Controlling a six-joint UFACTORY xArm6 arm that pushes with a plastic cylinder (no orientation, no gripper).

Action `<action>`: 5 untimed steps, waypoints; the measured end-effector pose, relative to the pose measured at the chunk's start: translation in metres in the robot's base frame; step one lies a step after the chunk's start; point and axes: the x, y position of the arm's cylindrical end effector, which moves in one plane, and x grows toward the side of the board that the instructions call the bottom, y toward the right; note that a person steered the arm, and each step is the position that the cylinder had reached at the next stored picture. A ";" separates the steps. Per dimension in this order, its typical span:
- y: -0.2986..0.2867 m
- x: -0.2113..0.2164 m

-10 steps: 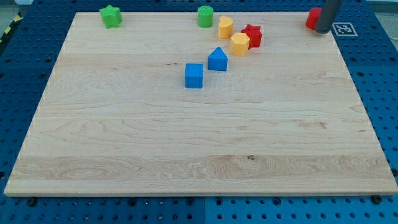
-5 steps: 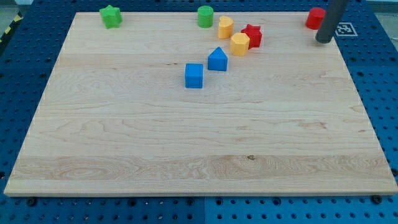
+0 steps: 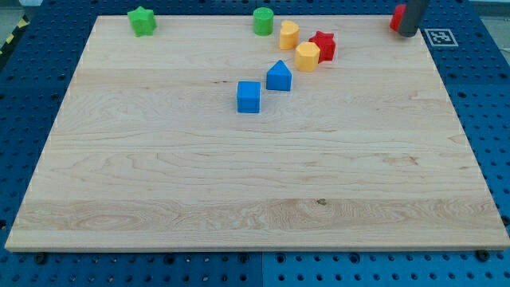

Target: Move your arm towards center

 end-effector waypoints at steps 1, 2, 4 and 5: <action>0.000 0.000; -0.010 0.007; -0.044 0.055; -0.049 0.101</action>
